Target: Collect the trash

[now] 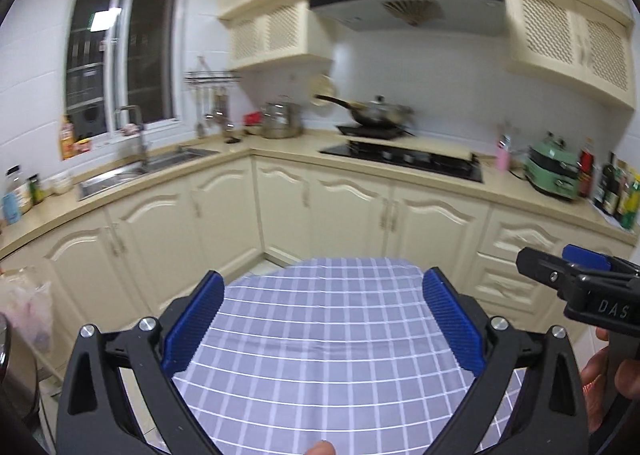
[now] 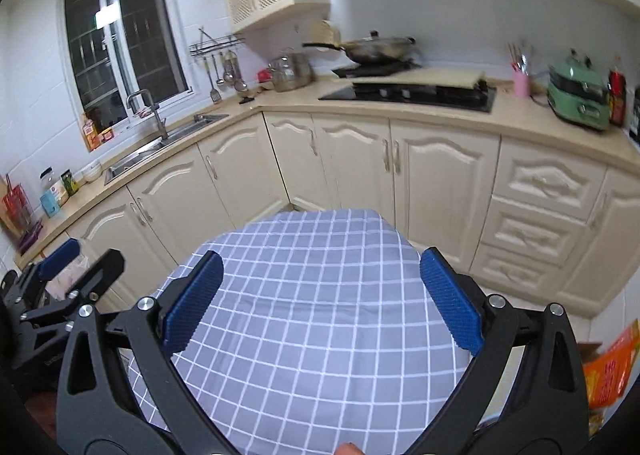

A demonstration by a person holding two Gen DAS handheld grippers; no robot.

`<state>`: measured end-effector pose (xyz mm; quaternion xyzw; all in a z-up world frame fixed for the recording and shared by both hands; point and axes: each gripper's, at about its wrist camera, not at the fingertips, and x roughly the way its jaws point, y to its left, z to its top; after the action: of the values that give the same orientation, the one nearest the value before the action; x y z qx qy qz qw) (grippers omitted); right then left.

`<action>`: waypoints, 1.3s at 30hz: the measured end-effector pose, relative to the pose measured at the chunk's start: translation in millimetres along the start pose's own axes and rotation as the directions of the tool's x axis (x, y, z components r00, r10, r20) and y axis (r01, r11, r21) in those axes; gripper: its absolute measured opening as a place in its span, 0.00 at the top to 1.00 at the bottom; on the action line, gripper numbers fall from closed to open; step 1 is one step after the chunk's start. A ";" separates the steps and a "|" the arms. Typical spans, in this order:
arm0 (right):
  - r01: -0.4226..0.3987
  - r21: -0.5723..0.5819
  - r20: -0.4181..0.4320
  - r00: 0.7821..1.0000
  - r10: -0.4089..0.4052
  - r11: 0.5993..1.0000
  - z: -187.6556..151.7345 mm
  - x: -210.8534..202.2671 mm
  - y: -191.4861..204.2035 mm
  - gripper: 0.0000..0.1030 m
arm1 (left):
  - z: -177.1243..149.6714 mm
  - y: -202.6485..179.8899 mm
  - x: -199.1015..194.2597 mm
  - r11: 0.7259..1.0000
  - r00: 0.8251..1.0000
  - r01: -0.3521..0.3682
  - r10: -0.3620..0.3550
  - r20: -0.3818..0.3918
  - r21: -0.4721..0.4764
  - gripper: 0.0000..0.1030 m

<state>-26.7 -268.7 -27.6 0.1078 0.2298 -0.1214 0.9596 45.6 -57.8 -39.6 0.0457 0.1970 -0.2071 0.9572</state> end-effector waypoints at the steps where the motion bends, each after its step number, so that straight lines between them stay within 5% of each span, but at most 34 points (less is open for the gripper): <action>1: -0.006 -0.006 0.009 1.000 0.006 1.000 2.4 0.0 6.1 0.06 | 1.3 5.0 -4.5 1.000 1.000 -0.012 0.012 0.007 -0.007 0.05; 11: -0.009 -0.069 0.062 0.998 0.013 0.998 10.0 -3.4 41.7 0.06 | 16.7 40.2 -38.7 0.995 0.993 -0.087 0.091 0.072 -0.057 0.05; 39: -0.029 -0.114 0.080 0.996 0.038 0.993 17.2 -4.4 62.9 0.06 | 27.3 47.8 -59.4 0.989 0.988 -0.103 0.114 0.109 -0.102 0.04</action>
<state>-5.7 -212.9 -1.1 0.0522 0.1948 -0.0966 0.9747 25.5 3.6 9.2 -0.0016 0.1488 -0.1472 0.9779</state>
